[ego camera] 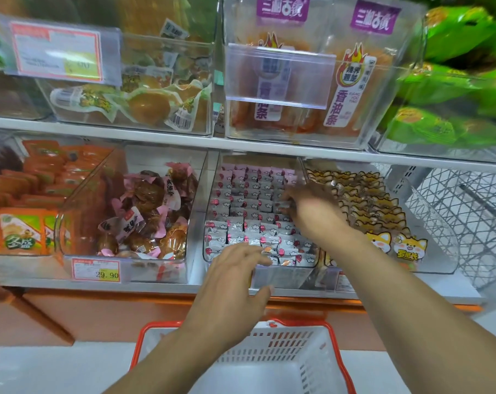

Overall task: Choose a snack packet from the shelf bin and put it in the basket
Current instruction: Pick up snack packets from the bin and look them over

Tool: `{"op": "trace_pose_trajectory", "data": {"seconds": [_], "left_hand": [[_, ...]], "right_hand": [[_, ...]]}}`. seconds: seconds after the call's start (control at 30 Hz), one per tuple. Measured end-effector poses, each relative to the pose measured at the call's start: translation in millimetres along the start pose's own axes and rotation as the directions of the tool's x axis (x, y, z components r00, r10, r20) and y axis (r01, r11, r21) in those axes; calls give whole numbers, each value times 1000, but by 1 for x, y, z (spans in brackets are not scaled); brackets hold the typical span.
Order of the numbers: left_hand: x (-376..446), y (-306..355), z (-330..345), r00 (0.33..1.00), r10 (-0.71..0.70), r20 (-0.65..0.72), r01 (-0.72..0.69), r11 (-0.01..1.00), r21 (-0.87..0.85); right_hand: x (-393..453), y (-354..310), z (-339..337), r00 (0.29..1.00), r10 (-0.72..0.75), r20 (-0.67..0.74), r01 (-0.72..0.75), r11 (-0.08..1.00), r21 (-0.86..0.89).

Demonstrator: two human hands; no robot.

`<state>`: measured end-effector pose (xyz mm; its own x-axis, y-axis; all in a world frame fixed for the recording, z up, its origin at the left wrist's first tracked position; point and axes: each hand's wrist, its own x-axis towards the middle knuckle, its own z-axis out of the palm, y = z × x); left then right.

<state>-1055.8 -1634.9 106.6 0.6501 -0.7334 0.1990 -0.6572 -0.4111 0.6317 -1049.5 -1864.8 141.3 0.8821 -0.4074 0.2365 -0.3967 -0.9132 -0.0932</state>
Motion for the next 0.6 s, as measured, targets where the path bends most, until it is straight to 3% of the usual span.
{"op": "trace_pose_trajectory", "data": {"seconds": [0.1,0.23,0.33,0.47,0.53,0.6], "left_hand": [[1,0,0,1000,5,10,-5,1000,2],[1,-1,0,1000,15,26,-15,1000,-2],[2,-2,0,999,26,23,-26,1000,-4],[1,-2,0,999,32,11,-32,999,-34],[1,-2,-1,1000,23,11,-23,998,-52],[1,-2,-3,1000,9,8,-8,999,-53]], "right_hand": [[6,-4,7,987,-13,159,57,959,-277],[5,-3,3,998,-67,19,69,895,-441],[2,-6,-4,1000,15,10,-7,821,-572],[0,-9,-8,996,85,-2,-75,871,-486],[-3,-9,-10,989,102,-107,-135,917,-375],[-11,-8,-14,945,120,-304,-166,978,-129]]}}
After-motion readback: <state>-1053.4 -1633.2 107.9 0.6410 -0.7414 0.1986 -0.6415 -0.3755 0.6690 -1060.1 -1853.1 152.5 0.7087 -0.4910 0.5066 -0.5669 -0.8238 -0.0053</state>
